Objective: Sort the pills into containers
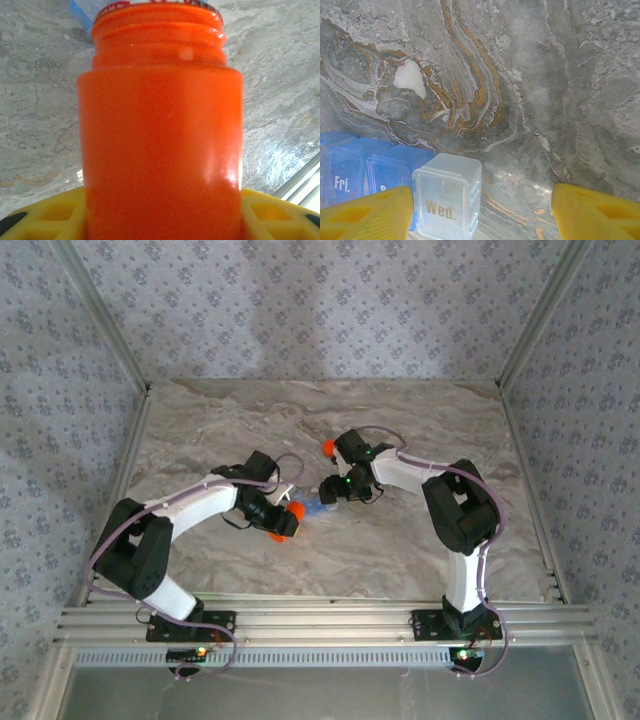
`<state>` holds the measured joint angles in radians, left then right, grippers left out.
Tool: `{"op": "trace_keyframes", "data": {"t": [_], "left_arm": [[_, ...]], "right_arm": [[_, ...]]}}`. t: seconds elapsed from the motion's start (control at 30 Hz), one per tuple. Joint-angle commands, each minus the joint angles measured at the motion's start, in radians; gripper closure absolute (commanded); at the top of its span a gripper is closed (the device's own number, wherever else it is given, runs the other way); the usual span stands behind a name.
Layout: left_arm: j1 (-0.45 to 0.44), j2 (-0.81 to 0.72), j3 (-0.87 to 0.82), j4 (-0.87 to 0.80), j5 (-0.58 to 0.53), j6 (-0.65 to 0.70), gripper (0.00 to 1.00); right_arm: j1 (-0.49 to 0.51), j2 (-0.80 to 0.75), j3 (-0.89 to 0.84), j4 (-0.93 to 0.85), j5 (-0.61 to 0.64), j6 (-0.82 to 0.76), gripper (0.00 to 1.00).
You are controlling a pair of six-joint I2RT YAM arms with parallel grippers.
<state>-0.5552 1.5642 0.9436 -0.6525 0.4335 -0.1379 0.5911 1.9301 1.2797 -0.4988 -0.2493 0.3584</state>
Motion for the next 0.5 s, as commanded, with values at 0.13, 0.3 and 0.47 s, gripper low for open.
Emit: {"op": "trace_keyframes", "data": {"t": [0.13,0.3,0.47], "left_arm": [[0.010,0.043,0.062,-0.087,-0.016,0.028,1.00],[0.013,0.061,0.086,-0.110,-0.027,0.035,1.00],[0.017,0.079,0.111,-0.137,-0.036,0.038,1.00]], "right_arm": [[0.009,0.034,0.002,-0.003,-0.001,0.000,0.25],[0.008,0.038,0.001,-0.001,-0.006,0.001,0.25],[0.007,0.040,0.003,0.002,-0.009,0.001,0.25]]}}
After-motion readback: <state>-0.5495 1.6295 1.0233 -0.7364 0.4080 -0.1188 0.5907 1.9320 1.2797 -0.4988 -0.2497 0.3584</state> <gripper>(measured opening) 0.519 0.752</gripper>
